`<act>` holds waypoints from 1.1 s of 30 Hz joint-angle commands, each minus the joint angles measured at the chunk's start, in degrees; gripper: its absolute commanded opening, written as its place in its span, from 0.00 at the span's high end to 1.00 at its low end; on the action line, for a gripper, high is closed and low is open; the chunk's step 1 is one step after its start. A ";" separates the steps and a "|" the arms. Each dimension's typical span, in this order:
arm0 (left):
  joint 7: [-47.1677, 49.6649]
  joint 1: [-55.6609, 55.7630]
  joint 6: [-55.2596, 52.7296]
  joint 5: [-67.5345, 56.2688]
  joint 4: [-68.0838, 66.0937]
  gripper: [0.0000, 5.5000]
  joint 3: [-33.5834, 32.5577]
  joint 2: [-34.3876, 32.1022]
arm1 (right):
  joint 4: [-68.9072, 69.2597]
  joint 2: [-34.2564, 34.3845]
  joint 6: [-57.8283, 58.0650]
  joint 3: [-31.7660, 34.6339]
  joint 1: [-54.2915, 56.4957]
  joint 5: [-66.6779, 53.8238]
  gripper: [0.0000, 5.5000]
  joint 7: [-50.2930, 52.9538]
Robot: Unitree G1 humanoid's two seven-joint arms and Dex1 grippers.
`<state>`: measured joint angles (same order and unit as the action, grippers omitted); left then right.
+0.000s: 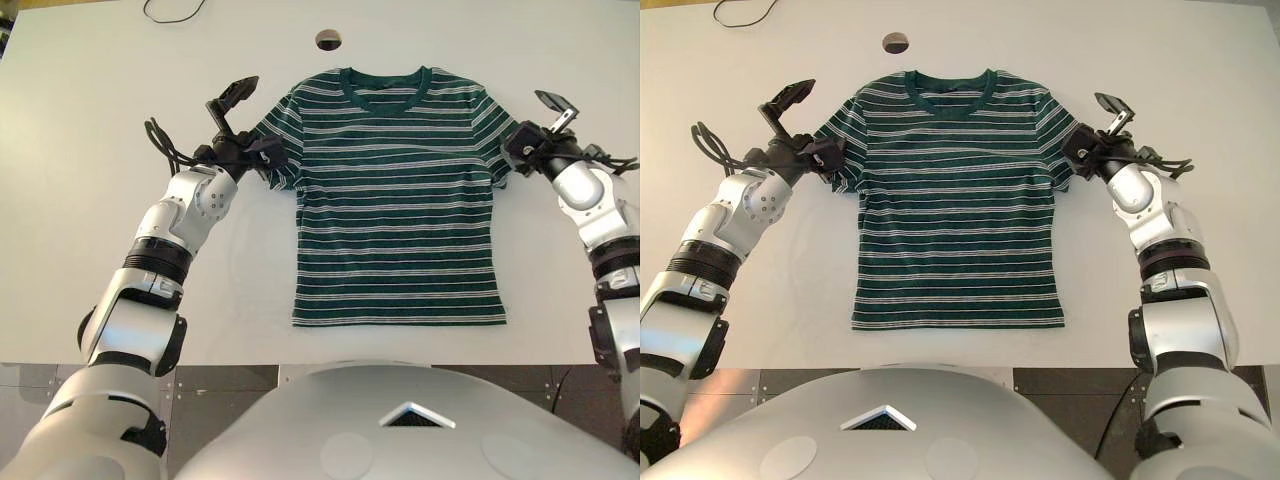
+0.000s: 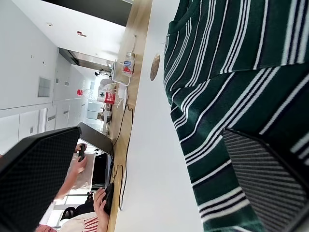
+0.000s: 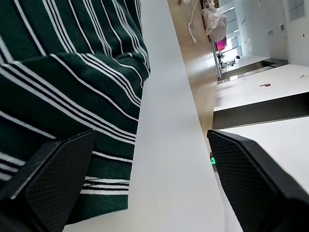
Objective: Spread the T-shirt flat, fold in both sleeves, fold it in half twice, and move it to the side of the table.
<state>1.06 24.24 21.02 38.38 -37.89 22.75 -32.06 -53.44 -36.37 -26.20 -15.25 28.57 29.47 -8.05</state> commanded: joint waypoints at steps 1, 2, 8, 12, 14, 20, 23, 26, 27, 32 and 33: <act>-0.80 -0.90 -0.72 0.13 -1.36 0.00 0.19 -0.46 | -2.64 -1.91 0.31 -1.03 -0.72 0.48 0.22 -1.85; -0.76 -0.83 -0.76 0.13 -1.53 0.00 0.14 -0.53 | -2.57 -1.97 0.16 -1.14 -0.58 0.46 0.22 -1.85; -1.28 -0.83 1.17 -1.85 -0.47 0.00 -0.80 -0.13 | 2.84 -0.10 -4.39 0.68 -0.16 -1.90 0.22 1.64; -1.65 -1.39 3.56 -5.58 2.20 0.00 -2.73 0.43 | 11.13 4.04 -10.55 9.11 -0.40 -13.13 0.22 5.91; -1.08 -1.81 4.14 -7.49 4.33 0.00 -4.74 -0.06 | 16.70 5.18 -8.64 13.22 -1.32 -19.58 0.22 4.69; 8.64 -8.21 0.28 -13.00 21.12 0.00 -20.24 -0.52 | 48.46 8.35 7.11 19.87 -12.54 -36.18 0.22 0.91; 12.43 -12.94 -2.22 -12.84 27.55 0.00 -26.07 0.06 | 59.98 11.13 11.48 17.29 -19.17 -37.98 0.22 0.25; 9.37 -20.66 3.06 -11.49 34.50 0.00 -25.31 -2.25 | 64.88 12.71 13.64 15.59 -23.40 -35.38 0.22 -0.27; 8.44 -23.06 3.85 -10.26 36.61 0.00 -25.52 -3.59 | 65.47 12.64 13.74 15.42 -23.87 -33.60 0.22 -0.23; 4.47 -31.28 6.20 -0.02 39.40 0.00 -27.10 -13.71 | 66.01 11.37 13.29 15.45 -22.26 -26.73 0.22 -1.43; 2.46 -31.91 6.49 1.37 38.57 0.00 -26.29 -15.81 | 66.15 11.29 13.04 15.24 -21.58 -25.74 0.22 -1.82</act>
<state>7.01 -6.07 26.83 36.55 1.15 -4.64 -43.94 11.83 -24.11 -13.01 0.33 5.10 1.85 -8.83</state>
